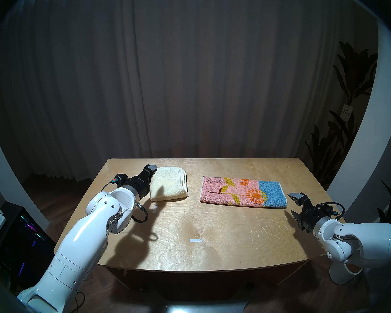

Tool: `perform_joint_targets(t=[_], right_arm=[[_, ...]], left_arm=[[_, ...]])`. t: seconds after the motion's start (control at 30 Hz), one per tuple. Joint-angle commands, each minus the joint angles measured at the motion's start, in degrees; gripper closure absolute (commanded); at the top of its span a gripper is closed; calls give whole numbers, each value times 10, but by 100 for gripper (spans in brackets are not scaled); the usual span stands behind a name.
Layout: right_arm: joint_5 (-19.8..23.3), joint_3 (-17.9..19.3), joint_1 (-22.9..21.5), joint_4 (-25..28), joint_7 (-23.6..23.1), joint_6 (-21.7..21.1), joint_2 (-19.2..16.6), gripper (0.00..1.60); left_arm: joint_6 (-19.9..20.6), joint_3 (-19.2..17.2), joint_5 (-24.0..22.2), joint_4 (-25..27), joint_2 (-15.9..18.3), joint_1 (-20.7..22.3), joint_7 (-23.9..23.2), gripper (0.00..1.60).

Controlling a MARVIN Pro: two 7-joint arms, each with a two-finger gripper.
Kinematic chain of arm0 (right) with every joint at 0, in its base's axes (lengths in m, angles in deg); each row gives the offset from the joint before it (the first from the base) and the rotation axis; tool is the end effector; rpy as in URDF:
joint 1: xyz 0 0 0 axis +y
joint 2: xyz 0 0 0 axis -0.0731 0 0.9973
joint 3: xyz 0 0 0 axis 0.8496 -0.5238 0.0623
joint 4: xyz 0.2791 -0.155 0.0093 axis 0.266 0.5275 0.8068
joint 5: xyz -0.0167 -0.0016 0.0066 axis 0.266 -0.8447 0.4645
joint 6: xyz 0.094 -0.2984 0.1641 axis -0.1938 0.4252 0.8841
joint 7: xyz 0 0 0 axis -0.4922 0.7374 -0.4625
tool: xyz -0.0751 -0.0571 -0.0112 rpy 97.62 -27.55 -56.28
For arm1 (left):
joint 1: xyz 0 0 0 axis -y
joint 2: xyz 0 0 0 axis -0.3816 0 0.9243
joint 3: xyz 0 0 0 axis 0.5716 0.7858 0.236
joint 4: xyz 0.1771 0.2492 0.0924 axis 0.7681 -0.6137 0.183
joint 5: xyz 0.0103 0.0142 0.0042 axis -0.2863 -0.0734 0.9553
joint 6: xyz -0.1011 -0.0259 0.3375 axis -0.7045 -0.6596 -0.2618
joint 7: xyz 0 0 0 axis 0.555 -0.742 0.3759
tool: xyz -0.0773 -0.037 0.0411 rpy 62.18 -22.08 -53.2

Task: Fold each towel twice and stack them on table

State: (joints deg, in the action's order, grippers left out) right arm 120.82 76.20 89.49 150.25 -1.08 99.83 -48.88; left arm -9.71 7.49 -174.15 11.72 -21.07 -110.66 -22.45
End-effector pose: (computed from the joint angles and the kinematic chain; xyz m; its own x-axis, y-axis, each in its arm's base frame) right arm 0.3369 -0.1890 -0.3427 0.2259 -0.9182 0.3254 -0.3350 -0.3869 -0.8591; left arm 0.4521 0.0369 -0.2957 0.3364 0.8360 0.4335 0.1816 -0.5093 0.8412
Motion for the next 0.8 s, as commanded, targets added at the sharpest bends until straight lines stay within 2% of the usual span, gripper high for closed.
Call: perform_joint_targets(t=[0.0,0.43,0.77], right_arm=[[-24,2,-16,-15,18,1,31,0],[-49,-3,-27,-30,40,1,68,0],[-66,-6,-45,-47,91,14,103,0]], left_arm=[[4,-2,2,1,0,21,-2,0],[4,-20,3,6,4,6,-8,0],[3,-26,2,10,7,-2,-7,0]])
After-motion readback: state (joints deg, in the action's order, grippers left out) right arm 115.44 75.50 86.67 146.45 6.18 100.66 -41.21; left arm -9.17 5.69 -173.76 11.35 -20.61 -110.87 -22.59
